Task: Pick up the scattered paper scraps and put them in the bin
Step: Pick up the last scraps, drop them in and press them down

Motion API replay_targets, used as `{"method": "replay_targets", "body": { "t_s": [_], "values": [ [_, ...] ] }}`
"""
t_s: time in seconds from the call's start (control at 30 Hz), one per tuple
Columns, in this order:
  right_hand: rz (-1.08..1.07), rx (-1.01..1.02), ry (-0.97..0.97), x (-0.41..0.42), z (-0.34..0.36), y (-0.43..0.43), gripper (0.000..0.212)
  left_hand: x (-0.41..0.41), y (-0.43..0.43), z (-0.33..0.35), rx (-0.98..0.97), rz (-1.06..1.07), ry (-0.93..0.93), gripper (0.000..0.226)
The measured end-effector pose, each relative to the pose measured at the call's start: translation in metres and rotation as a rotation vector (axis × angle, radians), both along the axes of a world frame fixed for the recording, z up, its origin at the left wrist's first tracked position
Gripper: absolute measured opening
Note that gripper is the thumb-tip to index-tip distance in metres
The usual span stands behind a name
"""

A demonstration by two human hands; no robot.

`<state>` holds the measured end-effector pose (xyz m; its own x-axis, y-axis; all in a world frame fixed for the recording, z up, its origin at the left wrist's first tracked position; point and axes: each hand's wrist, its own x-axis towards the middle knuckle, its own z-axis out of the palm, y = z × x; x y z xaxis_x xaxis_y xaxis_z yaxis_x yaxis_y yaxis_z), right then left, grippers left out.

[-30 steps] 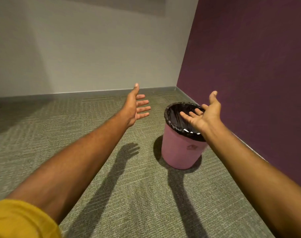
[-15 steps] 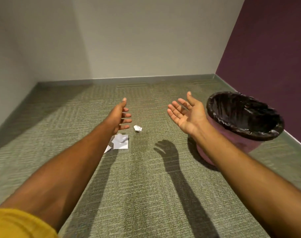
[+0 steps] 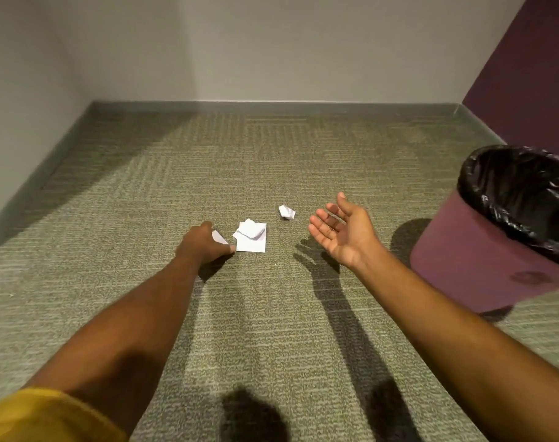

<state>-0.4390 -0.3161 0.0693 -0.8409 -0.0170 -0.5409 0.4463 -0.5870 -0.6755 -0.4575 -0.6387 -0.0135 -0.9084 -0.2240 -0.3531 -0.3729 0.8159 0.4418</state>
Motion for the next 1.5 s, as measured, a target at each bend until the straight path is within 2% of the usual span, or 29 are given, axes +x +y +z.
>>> {"method": "replay_targets", "body": {
  "t_s": [0.03,0.13,0.27,0.43,0.53,0.7,0.8,0.9,1.0,1.1,1.17,1.27,1.37,1.5],
  "values": [
    [0.005,0.014,-0.009,-0.001,-0.006,-0.003,0.033,0.002,-0.002,-0.005,-0.070,-0.027,0.019,0.109],
    [0.030,0.042,-0.041,-0.004,-0.023,-0.014,0.032,0.003,-0.002,-0.009,-0.182,-0.057,0.092,0.095],
    [0.097,0.086,-0.068,-0.010,-0.049,-0.030,0.032,-0.006,-0.007,-0.011,-0.141,-0.048,0.114,0.084],
    [0.174,0.235,-0.058,-0.016,-0.075,-0.047,0.028,-0.013,-0.016,-0.019,-0.102,-0.071,0.135,0.084],
    [0.230,0.472,-0.006,-0.021,-0.088,-0.053,0.026,-0.017,-0.018,-0.026,-0.011,0.021,0.201,0.056],
    [0.289,0.829,0.068,-0.027,-0.104,-0.061,0.015,-0.022,-0.013,-0.027,0.188,0.316,0.358,0.011],
    [0.225,0.939,0.091,-0.032,-0.107,-0.065,0.017,-0.027,-0.003,-0.023,0.287,0.383,0.446,0.022],
    [0.209,1.086,0.165,-0.039,-0.112,-0.069,0.025,-0.033,0.008,-0.017,0.327,0.301,0.507,0.036],
    [0.270,1.277,0.310,-0.043,-0.118,-0.069,0.060,-0.040,0.020,-0.012,0.293,0.116,0.493,0.036],
    [0.375,1.337,0.430,-0.053,-0.113,-0.063,0.103,-0.038,0.033,-0.015,0.239,-0.088,0.427,0.033],
    [0.499,1.374,0.473,-0.064,-0.107,-0.056,0.114,-0.037,0.038,-0.020,0.189,-0.179,0.398,0.033],
    [0.681,1.426,0.468,-0.078,-0.100,-0.051,0.117,-0.037,0.040,-0.026,0.113,-0.232,0.367,0.038],
    [0.794,1.495,0.442,-0.085,-0.095,-0.053,0.106,-0.038,0.042,-0.027,0.059,-0.224,0.371,0.037],
    [0.821,1.555,0.434,-0.083,-0.092,-0.054,0.097,-0.037,0.044,-0.028,0.084,-0.194,0.392,0.031]
  ]
}}
